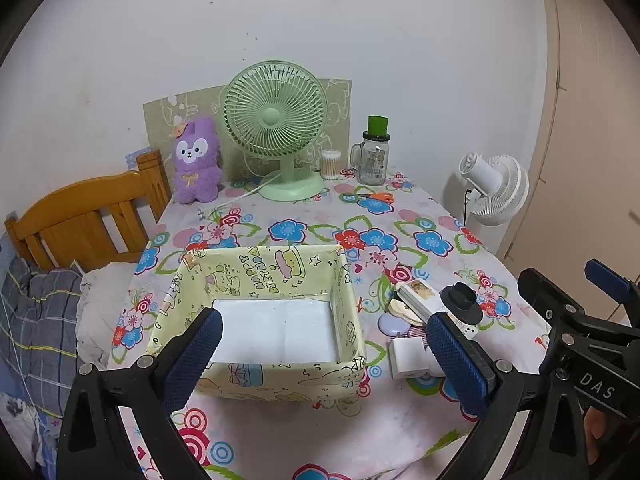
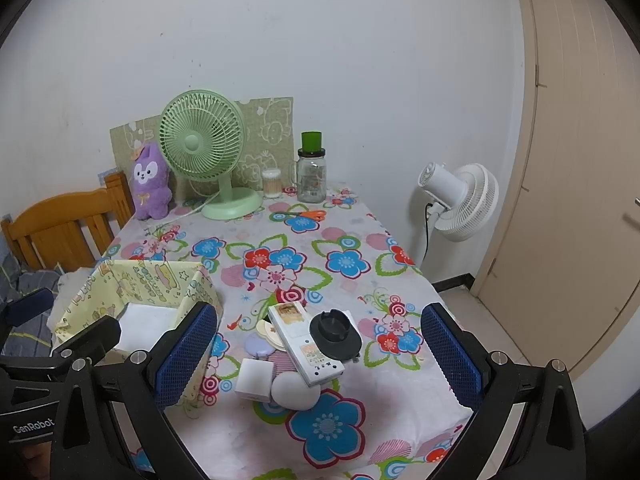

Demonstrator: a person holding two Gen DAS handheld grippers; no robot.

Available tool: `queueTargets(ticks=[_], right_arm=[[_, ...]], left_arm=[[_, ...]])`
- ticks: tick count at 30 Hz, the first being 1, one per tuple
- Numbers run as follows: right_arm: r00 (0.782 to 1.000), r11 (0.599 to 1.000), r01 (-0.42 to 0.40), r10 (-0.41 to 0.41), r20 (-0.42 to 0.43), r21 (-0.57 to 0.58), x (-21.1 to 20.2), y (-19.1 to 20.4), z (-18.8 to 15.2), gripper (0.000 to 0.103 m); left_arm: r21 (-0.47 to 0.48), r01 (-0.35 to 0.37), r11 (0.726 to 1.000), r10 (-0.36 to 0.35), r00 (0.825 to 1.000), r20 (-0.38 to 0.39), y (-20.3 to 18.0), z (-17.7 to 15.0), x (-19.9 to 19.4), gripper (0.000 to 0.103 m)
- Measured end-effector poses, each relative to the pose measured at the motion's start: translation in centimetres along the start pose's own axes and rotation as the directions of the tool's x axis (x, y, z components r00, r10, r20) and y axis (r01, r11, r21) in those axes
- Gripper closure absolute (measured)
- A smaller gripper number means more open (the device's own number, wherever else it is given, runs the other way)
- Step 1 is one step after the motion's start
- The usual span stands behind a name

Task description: Organize rigid objects

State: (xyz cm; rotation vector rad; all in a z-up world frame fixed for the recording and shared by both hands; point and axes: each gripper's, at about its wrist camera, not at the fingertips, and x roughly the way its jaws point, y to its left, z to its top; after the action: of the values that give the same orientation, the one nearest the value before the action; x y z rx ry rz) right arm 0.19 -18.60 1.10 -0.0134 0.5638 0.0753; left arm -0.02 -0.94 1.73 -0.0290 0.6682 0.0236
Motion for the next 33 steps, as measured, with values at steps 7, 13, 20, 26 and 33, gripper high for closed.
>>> queueTargets(ticks=[7, 13, 20, 26, 33], right_arm=[[1.0, 1.0, 0.002, -0.002, 0.002, 0.0, -0.11, -0.01, 0.18, 0.0], [1.0, 1.0, 0.003, -0.003, 0.005, 0.001, -0.27, -0.09, 0.27, 0.0], [1.0, 1.0, 0.005, -0.005, 0.006, 0.001, -0.33, -0.05, 0.35, 0.0], [1.0, 1.0, 0.003, -0.003, 0.011, 0.005, -0.59, 0.05, 0.6, 0.0], [1.0, 1.0, 0.002, -0.002, 0.019, 0.014, -0.87, -0.17, 0.63, 0.0]], left_arm=[[0.0, 0.0, 1.0, 0.0, 1.0, 0.001, 0.03, 0.05, -0.02, 0.0], [0.0, -0.001, 1.0, 0.001, 1.0, 0.005, -0.11, 0.04, -0.06, 0.0], [-0.002, -0.003, 1.0, 0.003, 1.0, 0.013, -0.11, 0.21, -0.42, 0.0], [0.0, -0.005, 1.0, 0.005, 1.0, 0.02, -0.01, 0.12, -0.57, 0.001], [0.002, -0.008, 1.0, 0.008, 1.0, 0.026, 0.03, -0.02, -0.58, 0.001]])
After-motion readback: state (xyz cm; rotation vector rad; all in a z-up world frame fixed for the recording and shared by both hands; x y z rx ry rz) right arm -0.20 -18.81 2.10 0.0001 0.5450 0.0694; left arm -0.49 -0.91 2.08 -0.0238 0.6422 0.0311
